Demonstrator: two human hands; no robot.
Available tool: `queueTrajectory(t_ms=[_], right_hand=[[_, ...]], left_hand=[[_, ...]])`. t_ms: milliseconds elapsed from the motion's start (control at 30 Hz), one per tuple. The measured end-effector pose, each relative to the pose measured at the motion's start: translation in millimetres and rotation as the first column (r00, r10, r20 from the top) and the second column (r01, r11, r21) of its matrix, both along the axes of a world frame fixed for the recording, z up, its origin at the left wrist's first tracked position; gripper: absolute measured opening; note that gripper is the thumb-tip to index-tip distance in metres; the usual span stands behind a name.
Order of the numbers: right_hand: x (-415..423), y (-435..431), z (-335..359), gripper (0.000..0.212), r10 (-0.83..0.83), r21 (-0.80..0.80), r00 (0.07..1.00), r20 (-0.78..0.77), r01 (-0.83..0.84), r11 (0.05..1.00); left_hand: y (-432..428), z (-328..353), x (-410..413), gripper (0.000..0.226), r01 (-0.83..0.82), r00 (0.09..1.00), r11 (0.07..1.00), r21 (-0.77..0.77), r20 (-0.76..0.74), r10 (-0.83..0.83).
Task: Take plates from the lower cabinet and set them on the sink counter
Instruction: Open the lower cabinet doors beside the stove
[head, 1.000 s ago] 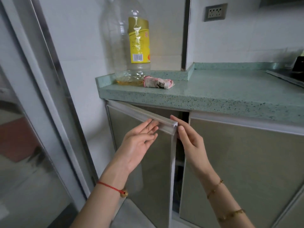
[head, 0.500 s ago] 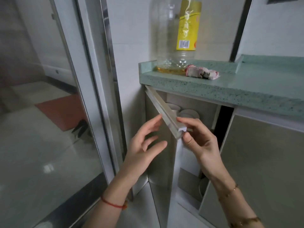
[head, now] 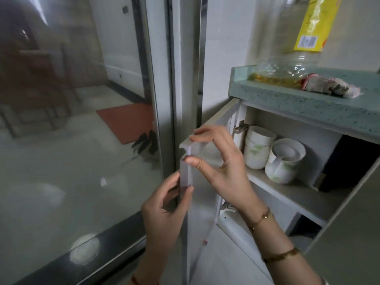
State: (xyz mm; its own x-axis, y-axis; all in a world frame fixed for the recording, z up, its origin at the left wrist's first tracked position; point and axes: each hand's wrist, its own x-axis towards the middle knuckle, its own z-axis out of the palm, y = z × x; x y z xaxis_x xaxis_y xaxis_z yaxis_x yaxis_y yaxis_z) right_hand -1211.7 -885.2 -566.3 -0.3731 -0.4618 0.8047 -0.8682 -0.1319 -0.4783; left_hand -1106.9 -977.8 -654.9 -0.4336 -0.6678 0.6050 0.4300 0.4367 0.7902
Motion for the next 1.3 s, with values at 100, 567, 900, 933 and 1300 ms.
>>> queueTrajectory(t_ms=[100,567,900,933,1300], right_hand=[[3,-31,-4,0.034,-0.046,0.004,0.999,-0.008,0.046,0.999],[-9,-134,-10,0.037,-0.246,0.0,0.965,-0.092,0.247,0.969],[-12,-127,-10,0.04,-0.195,0.018,0.975,-0.108,0.198,0.98],[-11,-121,-11,0.043,-0.181,0.035,0.978,-0.106,0.185,0.982],[-14,-5,-32,0.037,-0.396,-0.019,0.916,-0.055,0.396,0.918]], left_hand=[[-18,1,0,0.043,-0.117,0.993,0.993,0.001,-0.006,0.117],[-93,6,-24,0.041,-0.164,0.986,0.978,0.129,-0.019,0.167],[-100,4,-25,0.043,-0.106,0.994,0.981,0.161,0.003,0.107],[-99,5,-25,0.044,-0.108,0.994,0.981,0.164,0.012,0.107],[-30,8,-15,0.037,-0.129,0.989,0.978,0.165,-0.05,0.138]])
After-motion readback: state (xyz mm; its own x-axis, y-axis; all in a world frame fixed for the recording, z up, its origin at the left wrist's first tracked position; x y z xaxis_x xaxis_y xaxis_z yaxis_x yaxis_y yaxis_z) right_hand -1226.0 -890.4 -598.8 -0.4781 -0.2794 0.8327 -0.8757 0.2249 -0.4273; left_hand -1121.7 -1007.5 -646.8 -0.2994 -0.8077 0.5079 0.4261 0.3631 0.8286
